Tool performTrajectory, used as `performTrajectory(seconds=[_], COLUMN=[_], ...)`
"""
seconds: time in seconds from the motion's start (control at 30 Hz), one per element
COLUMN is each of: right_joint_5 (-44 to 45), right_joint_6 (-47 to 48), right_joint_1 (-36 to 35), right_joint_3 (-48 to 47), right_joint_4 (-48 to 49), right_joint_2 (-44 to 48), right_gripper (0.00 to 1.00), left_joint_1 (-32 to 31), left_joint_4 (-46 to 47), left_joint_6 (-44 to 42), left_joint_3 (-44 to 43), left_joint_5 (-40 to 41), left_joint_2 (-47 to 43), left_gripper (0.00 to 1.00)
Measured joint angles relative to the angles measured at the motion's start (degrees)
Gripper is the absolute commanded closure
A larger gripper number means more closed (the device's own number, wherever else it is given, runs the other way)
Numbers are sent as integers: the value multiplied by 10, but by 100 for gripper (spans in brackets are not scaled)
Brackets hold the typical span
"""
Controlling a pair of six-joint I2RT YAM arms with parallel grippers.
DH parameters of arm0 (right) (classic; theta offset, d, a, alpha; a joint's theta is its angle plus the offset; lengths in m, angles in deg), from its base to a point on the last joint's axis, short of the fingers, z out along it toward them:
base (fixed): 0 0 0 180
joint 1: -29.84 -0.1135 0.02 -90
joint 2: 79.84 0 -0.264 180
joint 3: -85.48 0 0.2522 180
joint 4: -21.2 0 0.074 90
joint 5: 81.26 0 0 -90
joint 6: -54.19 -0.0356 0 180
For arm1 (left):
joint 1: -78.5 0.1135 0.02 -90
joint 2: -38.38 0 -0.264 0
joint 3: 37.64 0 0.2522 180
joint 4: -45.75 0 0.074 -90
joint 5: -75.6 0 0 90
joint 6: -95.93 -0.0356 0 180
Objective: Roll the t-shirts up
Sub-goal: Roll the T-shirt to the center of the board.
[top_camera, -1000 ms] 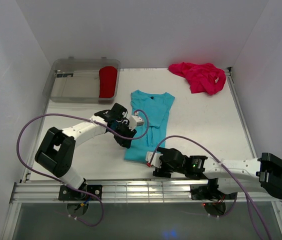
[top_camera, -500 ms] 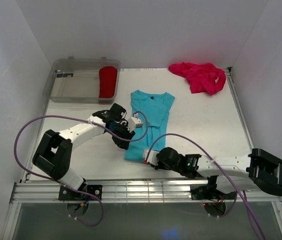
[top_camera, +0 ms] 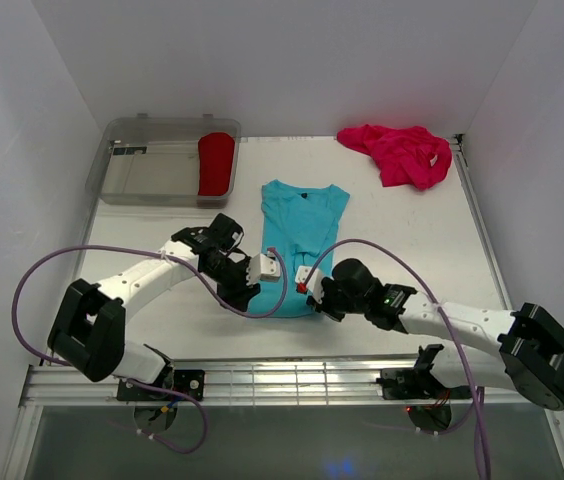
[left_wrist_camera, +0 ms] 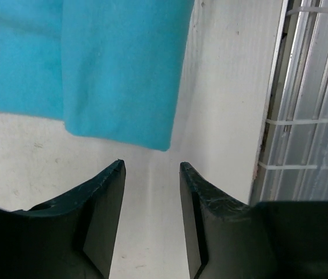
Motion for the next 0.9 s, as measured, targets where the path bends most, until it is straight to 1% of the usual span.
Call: performTrajectory(seconds=[0.03,0.07,0.23,0.37,0.53,0.9], right_joint_5=[-17,-33,-101,-145,-186,-226], right_joint_6=[-1,-3,-10,-18,-42,-68], right_joint_1=[14,25,75,108,152,197], right_joint_3=[-4,-7,-28,-47,-57,-62], right_joint_4=[-2,-4,-16,-28,-34,-38], right_joint_2=[-1,-3,-32,-61,-80,-93], right_gripper=[76,76,77,77,77,77], left_joint_1=[0,0,-7,-27,-58,-60], left_joint_4=[0,4,42,61,89,113], left_joint_6=[-16,-28,-58,-75,-59,-41], left_joint_3=[-3,-6,-9,-2,4,4], left_joint_5=[-5,-9,-16,-14,3,28], left_joint_2=[0,1,4,4,7,44], left_gripper=[45,40,39,37,37,38])
